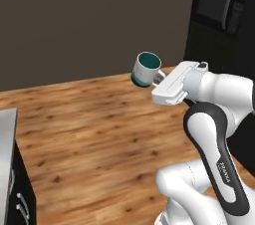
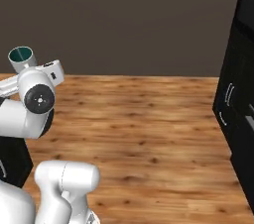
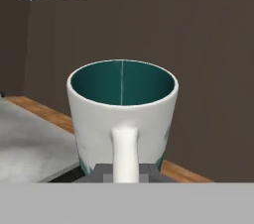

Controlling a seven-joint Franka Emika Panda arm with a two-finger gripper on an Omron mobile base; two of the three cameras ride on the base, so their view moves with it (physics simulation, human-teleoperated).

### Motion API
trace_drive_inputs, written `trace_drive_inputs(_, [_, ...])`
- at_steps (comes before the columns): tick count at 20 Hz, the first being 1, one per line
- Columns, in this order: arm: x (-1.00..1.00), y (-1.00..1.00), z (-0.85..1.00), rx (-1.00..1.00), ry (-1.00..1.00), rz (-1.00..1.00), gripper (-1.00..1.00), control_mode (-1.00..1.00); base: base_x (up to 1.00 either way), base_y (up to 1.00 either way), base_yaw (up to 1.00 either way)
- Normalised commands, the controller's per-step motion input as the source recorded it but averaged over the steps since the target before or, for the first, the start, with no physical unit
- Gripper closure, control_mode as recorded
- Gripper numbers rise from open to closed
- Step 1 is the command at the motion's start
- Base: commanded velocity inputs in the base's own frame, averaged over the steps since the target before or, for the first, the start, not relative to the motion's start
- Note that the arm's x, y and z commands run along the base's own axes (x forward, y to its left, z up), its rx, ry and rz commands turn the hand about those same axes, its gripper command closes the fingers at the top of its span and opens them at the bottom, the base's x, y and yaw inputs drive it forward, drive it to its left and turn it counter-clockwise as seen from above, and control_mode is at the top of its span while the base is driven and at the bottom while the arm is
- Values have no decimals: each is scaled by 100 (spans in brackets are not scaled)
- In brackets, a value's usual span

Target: Open the cabinet directly in front. Then move the liquor and the mug to the dining counter with the jar on it.

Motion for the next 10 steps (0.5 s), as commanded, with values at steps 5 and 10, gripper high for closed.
trace_drive_inputs(5, [0, 0, 0, 0, 0, 0, 100, 100, 100, 3, 10])
trace_drive_inputs(10, [0, 0, 0, 0, 0, 0, 100, 100, 100, -29, 9])
